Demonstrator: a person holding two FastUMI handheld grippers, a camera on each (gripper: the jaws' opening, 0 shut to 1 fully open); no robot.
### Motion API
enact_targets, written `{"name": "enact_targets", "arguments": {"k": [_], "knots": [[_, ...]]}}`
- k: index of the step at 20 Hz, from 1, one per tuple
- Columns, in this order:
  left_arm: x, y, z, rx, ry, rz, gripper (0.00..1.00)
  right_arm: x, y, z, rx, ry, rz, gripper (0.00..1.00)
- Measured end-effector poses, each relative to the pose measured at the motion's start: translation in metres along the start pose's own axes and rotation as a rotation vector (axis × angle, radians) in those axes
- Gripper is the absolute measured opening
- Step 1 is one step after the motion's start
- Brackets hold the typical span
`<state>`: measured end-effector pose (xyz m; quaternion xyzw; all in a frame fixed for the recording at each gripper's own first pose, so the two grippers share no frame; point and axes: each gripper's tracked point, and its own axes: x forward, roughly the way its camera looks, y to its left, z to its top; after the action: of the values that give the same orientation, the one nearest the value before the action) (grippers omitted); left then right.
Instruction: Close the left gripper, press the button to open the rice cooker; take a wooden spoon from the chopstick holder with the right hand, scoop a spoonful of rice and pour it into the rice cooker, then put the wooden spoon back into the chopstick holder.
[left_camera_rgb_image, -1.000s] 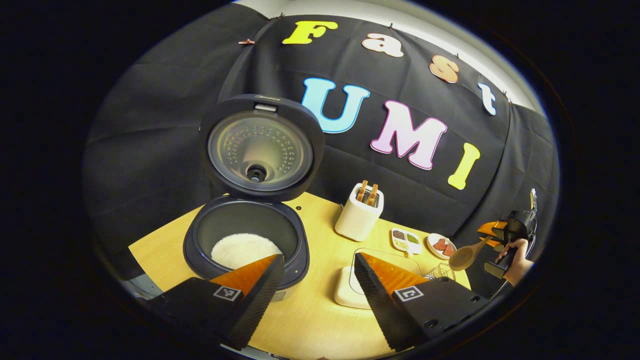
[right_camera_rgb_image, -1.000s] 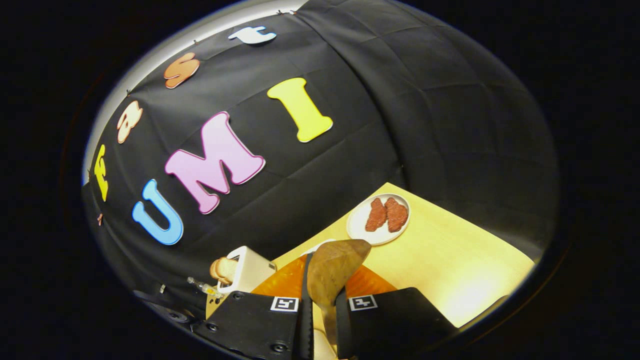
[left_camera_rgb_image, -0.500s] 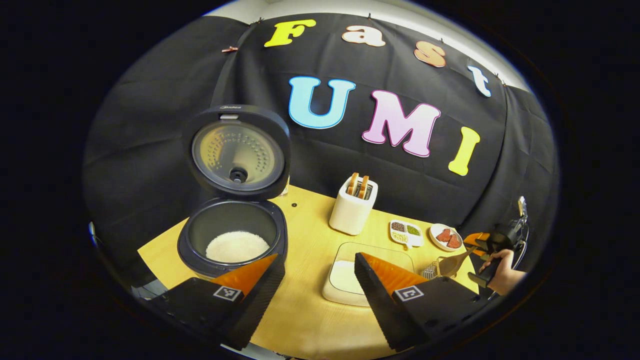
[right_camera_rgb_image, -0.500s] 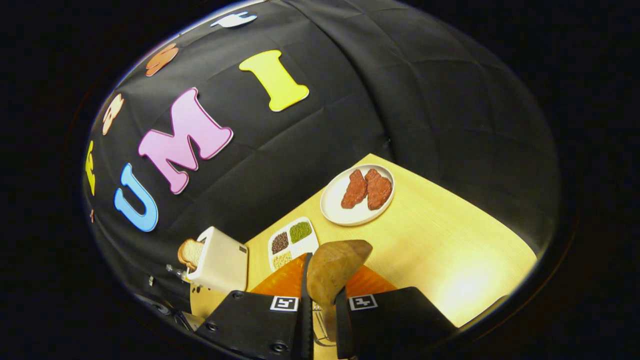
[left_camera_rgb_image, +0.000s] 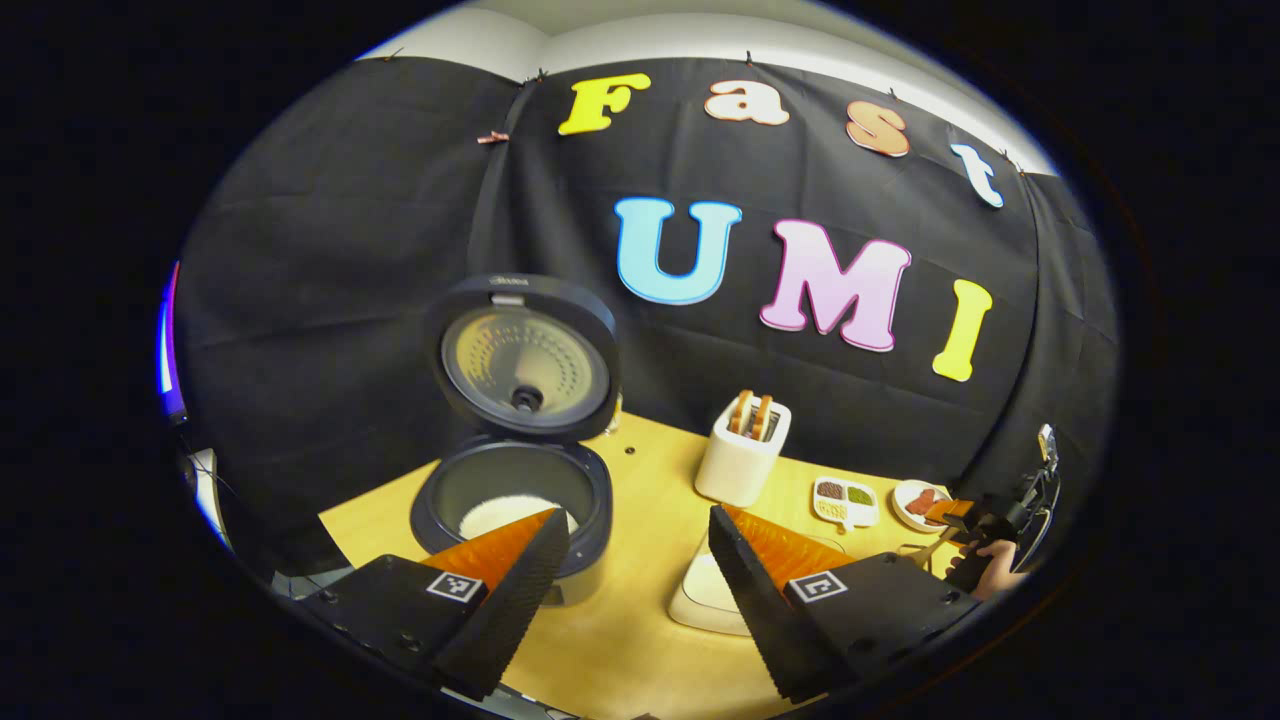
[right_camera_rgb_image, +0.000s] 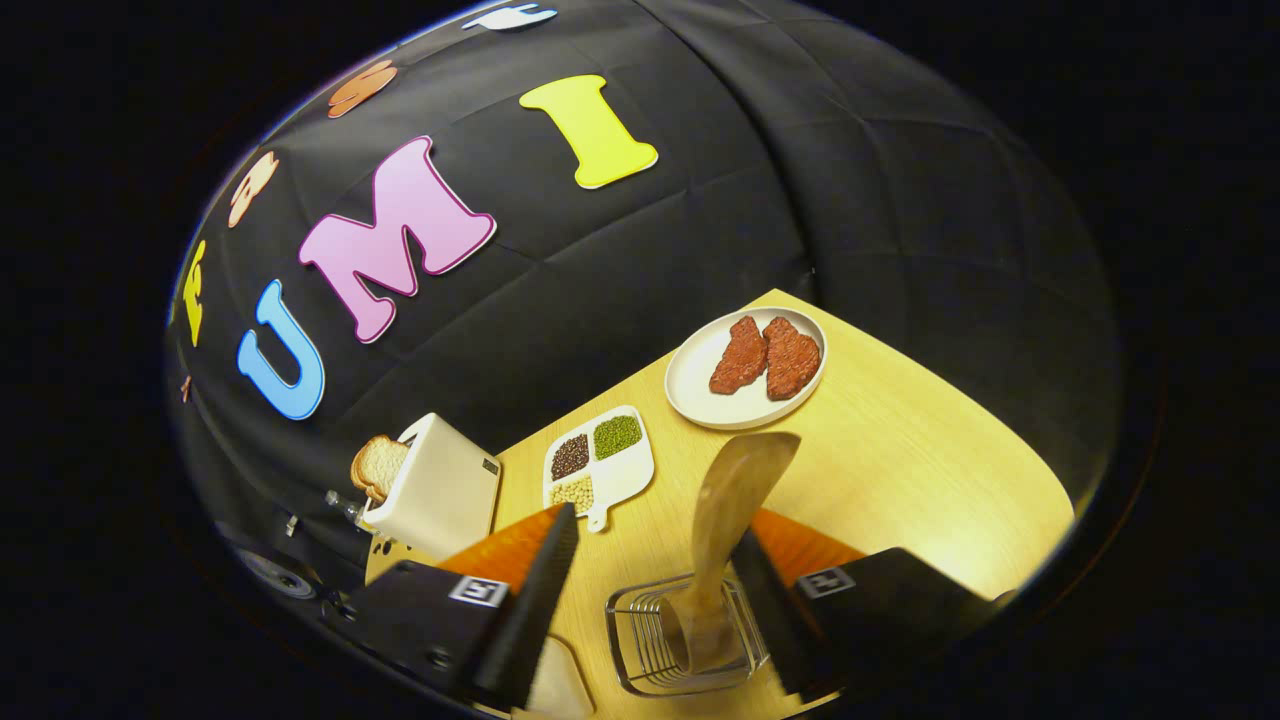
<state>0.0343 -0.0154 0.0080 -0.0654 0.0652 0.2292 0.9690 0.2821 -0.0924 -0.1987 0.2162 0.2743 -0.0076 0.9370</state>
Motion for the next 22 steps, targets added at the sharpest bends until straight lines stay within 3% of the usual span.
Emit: {"name": "enact_targets", "arguments": {"k": [1,4,13,18,22], "knots": [[0.001,0.009,0.012,0.009,-0.033,0.020,0.95,0.000,-0.004,-0.001,-0.036,-0.020,-0.015,1.00],[0.003,0.035,0.058,0.058,-0.156,0.064,0.95,-0.037,-0.012,0.010,-0.135,-0.093,-0.041,0.99],[0.060,0.083,0.148,0.203,-0.397,0.024,0.94,-0.185,0.004,0.006,-0.352,-0.264,-0.063,0.98],[0.102,0.097,0.183,0.224,-0.476,-0.052,0.94,-0.264,0.030,-0.029,-0.486,-0.312,-0.037,0.99],[0.139,0.107,0.191,0.207,-0.480,-0.075,0.93,-0.305,0.034,-0.066,-0.552,-0.291,-0.072,0.99]]}}
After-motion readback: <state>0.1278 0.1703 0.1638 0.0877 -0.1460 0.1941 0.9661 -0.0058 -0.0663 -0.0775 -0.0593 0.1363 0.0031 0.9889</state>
